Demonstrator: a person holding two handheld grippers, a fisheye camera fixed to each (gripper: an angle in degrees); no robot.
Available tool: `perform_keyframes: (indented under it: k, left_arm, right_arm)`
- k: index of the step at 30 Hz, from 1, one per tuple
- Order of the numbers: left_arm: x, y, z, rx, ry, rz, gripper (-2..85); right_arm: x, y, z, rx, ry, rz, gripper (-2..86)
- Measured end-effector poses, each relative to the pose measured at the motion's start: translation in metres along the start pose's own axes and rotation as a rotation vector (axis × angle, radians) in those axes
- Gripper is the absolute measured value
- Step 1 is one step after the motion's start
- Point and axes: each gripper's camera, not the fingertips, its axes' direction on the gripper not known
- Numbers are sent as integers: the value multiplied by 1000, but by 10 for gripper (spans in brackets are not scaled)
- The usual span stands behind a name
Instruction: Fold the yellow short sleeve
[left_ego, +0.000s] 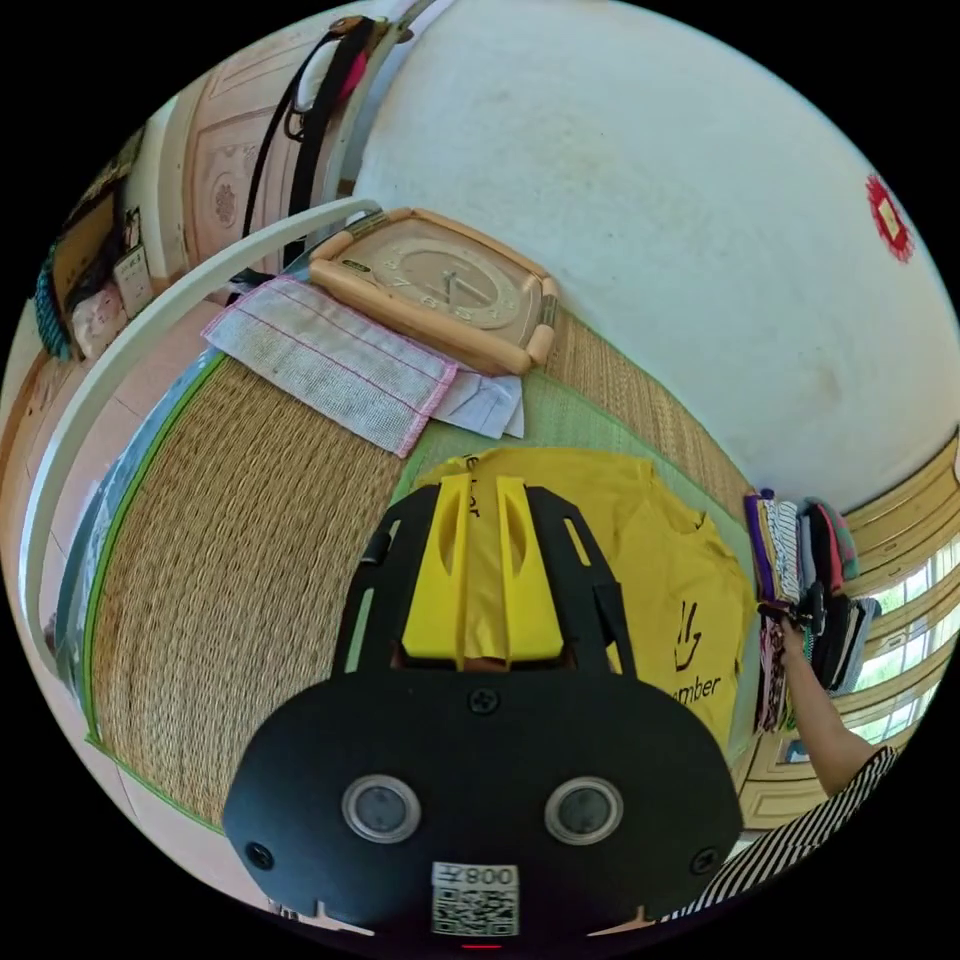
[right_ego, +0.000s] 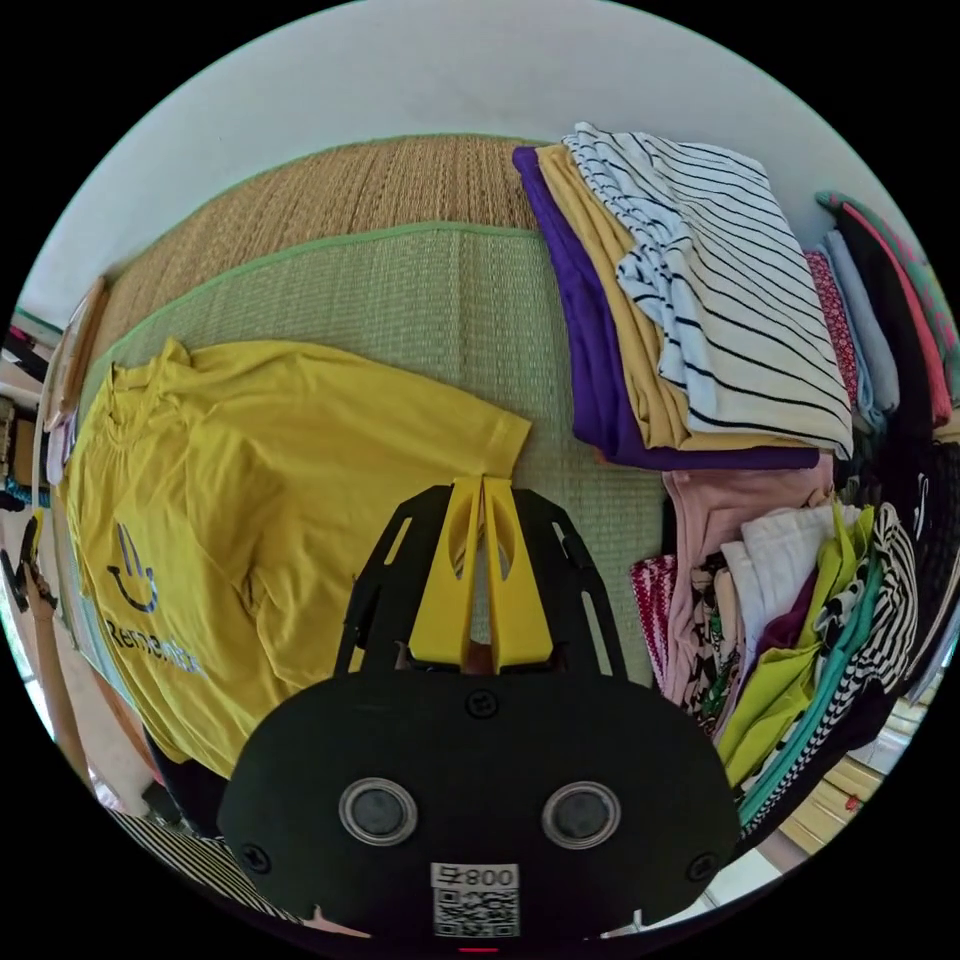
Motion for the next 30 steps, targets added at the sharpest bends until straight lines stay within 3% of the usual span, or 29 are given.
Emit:
perform_keyframes:
  k: [6, 11, 18, 21, 30]
  left_arm:
    - [76, 7, 38, -89, 152, 259, 51]
    - [149, -17, 99, -206, 207, 418, 41]
    - [192, -44, 158, -271, 183, 462, 24]
    - [200, -49, 182, -311, 100, 479, 13]
    - [209, -67, 192, -254, 125, 461, 4]
  right_arm:
    - [-53, 12, -48, 197, -75, -45, -5]
    - [-142, -2, -54, 229, -230, -215, -5]
    - [-226, -43, -31, 197, -187, -318, -4]
    - [-233, -53, -26, 208, -145, -317, -4]
    - [-224, -81, -39, 215, -137, -246, -4]
